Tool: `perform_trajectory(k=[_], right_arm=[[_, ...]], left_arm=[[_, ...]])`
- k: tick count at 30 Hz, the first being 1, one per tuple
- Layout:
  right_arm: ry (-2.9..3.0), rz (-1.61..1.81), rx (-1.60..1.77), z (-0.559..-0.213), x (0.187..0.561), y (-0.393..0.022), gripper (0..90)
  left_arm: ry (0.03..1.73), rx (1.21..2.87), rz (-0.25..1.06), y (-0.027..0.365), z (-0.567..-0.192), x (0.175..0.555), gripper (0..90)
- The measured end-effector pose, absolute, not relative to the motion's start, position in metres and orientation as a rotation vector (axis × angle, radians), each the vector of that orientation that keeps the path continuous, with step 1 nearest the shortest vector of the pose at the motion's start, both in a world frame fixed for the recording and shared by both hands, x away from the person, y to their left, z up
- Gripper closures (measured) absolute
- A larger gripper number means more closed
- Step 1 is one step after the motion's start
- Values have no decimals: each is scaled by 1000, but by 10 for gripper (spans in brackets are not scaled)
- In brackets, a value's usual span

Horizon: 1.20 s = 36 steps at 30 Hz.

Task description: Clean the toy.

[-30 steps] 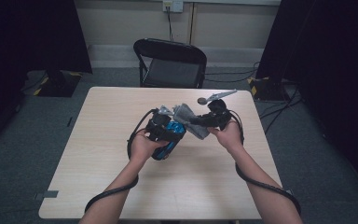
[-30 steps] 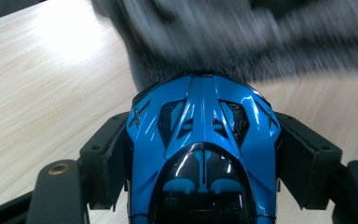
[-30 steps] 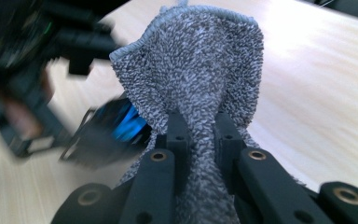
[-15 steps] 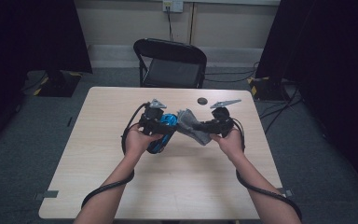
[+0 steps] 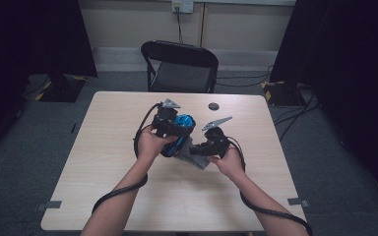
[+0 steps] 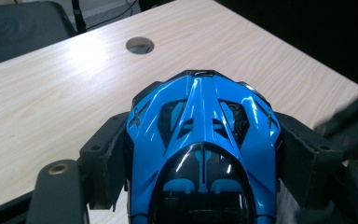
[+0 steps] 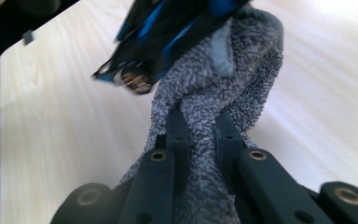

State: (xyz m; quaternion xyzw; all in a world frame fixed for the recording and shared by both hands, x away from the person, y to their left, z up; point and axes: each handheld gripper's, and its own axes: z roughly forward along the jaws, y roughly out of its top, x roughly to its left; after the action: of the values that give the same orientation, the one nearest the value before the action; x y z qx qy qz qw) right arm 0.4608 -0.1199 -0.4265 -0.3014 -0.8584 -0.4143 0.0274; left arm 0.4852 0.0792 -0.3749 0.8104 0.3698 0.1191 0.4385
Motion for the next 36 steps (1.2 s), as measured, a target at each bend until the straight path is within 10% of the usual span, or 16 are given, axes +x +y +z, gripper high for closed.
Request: perform_trajectory(k=[12, 20, 36], right_arm=[[-2702, -1194, -963, -443, 454, -132, 808], [-2656, -1438, -1208, -392, 475, -185, 806], [-2659, -1408, -1077, -400, 465, -147, 806]], left_arm=[[904, 2002, 301, 80, -368, 481, 264], [876, 2018, 289, 77, -371, 472, 264], [901, 2022, 296, 73, -380, 479, 264]])
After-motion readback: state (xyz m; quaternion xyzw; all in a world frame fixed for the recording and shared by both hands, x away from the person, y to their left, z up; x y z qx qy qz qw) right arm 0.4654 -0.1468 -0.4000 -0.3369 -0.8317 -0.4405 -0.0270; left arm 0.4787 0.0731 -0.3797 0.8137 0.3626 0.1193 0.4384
